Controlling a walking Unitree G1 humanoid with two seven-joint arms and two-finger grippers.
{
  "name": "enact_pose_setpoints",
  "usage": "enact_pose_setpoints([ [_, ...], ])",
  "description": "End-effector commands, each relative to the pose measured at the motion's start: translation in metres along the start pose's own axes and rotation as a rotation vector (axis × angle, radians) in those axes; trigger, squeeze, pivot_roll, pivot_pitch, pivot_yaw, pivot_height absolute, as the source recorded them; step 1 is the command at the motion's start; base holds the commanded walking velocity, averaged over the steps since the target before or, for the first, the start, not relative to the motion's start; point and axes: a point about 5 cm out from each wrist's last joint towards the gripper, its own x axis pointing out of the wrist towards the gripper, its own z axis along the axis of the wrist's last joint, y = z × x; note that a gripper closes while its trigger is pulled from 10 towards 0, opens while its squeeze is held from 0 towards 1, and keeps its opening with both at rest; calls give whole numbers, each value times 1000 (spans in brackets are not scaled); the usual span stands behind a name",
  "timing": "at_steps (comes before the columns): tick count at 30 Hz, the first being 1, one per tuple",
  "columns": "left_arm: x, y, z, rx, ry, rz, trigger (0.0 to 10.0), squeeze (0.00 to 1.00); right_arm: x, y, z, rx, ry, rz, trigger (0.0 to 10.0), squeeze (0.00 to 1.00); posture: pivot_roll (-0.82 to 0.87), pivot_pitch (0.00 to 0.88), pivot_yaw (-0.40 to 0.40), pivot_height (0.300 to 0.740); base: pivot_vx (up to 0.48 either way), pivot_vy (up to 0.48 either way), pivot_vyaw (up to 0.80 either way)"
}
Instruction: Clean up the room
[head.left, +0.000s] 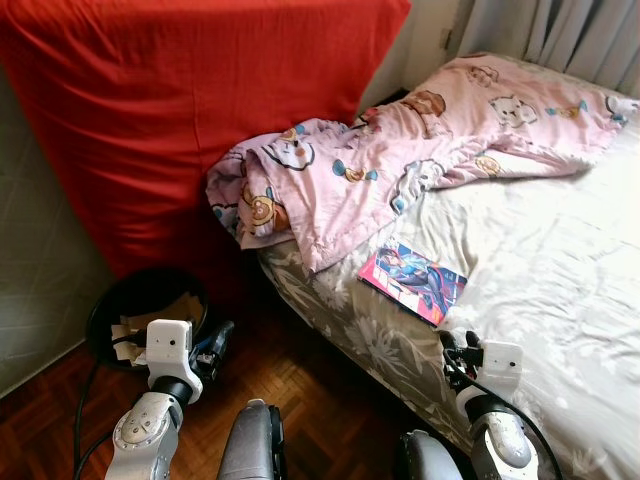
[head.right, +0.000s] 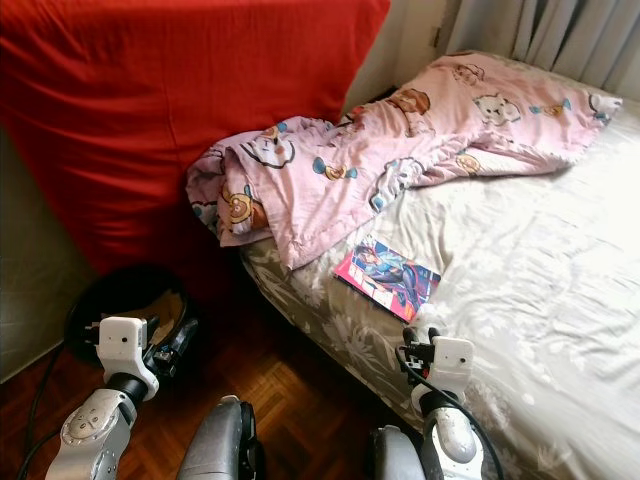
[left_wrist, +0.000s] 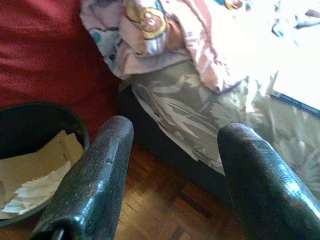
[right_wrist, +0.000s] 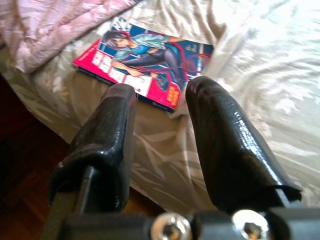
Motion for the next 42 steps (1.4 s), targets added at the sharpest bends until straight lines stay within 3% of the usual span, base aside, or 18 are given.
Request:
enact_pose_setpoints([
  [1,2,-3,6,-7,-14,-18,10000,0,1,0,0,4,8,-2,10000,0,46,176,9,616,0,0,0],
  [13,6,-12,8,-29,-15,-25,10000,0,-1,-3,1,2,5,9,10000,0,40,218,7,596,0,0,0],
  [21,4,-4,12,-23,-26,0,10000,0,5,8,-2,-11,48,57,10000,0,64,234,0,586,0,0,0],
  [36,1,0,13,-19,-11,5,10000,0,6,12,-2,14,24,64,10000,0,81,246,18,581,0,0,0],
  [42,1,1,14,-20,-1,3,10000,0,3,20,-3,2,19,140,10000,0,84,249,24,581,0,0,0],
])
